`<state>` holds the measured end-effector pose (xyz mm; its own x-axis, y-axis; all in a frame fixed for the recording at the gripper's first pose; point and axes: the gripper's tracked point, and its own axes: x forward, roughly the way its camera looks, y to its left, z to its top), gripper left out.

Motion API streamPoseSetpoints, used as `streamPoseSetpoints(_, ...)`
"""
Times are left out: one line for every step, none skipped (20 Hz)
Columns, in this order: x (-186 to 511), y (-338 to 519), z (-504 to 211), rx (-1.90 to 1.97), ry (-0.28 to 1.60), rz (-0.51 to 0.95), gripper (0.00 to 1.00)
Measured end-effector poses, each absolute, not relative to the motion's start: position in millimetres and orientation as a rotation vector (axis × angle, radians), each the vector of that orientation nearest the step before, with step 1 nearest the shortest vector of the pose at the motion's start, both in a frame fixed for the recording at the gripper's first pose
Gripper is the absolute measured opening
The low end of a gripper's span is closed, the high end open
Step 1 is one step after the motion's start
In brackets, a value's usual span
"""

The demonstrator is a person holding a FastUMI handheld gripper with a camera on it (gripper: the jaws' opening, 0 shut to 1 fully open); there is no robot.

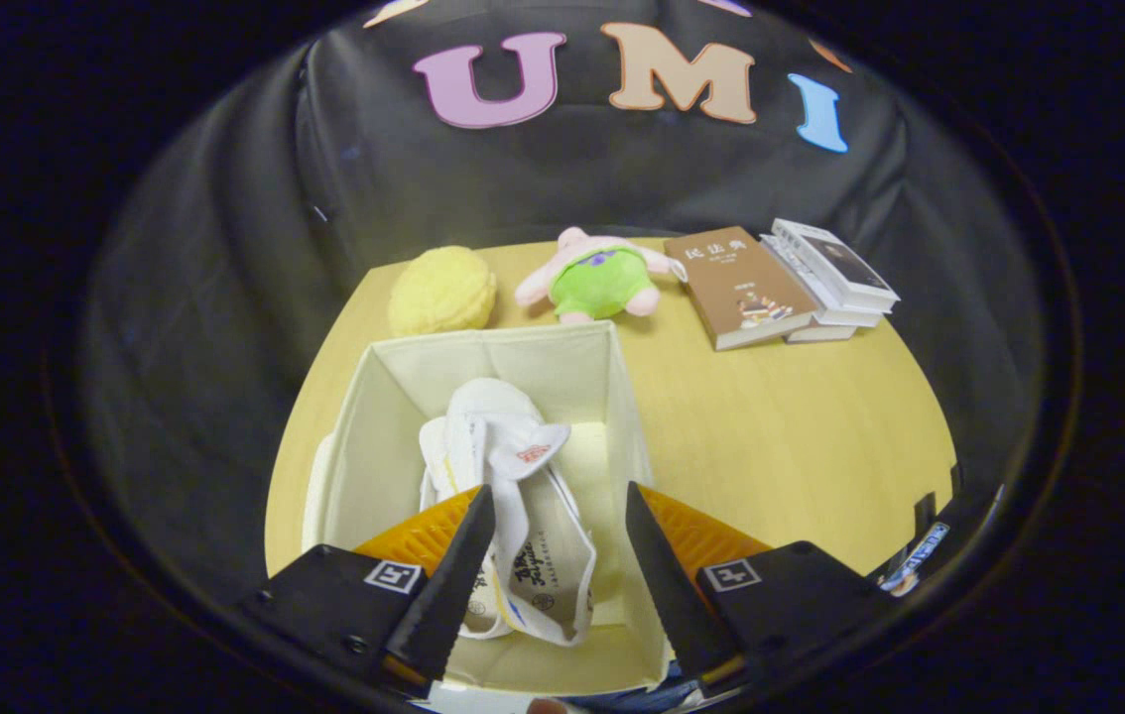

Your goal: Open the storage box then place both shoes into the box .Put the left shoe in first, then the right shoe, with the right side of both shoes facing outward in a uniform manner.

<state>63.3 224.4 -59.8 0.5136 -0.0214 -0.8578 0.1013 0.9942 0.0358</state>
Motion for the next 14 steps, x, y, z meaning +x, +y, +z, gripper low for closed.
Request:
streamPoseSetpoints(62.0, 220.0, -46.2, 0.098, 0.991, -0.080, 0.90)
streamPoseSetpoints(60.8, 216.4, -39.4, 0.102, 0.954, -0.076, 0.95)
streamPoseSetpoints(59.0, 211.1, -29.9, 0.102, 0.919, -0.077, 1.00)
streamPoseSetpoints(55.1, 204.4, -21.8, 0.098, 0.877, -0.078, 0.99)
streamPoseSetpoints(53.4, 197.3, -13.8, 0.090, 0.836, -0.081, 0.99)
streamPoseSetpoints(50.9, 187.8, -7.1, 0.078, 0.795, -0.091, 0.99)
streamPoseSetpoints(49.8, 177.4, 0.0, 0.060, 0.749, -0.102, 0.99)
streamPoseSetpoints(50.3, 168.9, 4.8, 0.039, 0.701, -0.105, 0.99)
streamPoseSetpoints(49.4, 160.9, 7.9, 0.016, 0.656, -0.104, 0.99)
streamPoseSetpoints(49.6, 151.4, 9.8, -0.010, 0.609, -0.102, 0.99)
streamPoseSetpoints(46.7, 139.2, 10.1, -0.043, 0.563, -0.106, 1.00)
streamPoseSetpoints(47.2, 131.1, 13.3, -0.067, 0.522, -0.102, 1.00)
streamPoseSetpoints(48.3, 124.5, 18.7, -0.090, 0.467, -0.097, 1.00)
streamPoseSetpoints(48.9, 119.3, 22.6, -0.100, 0.421, -0.078, 1.00)
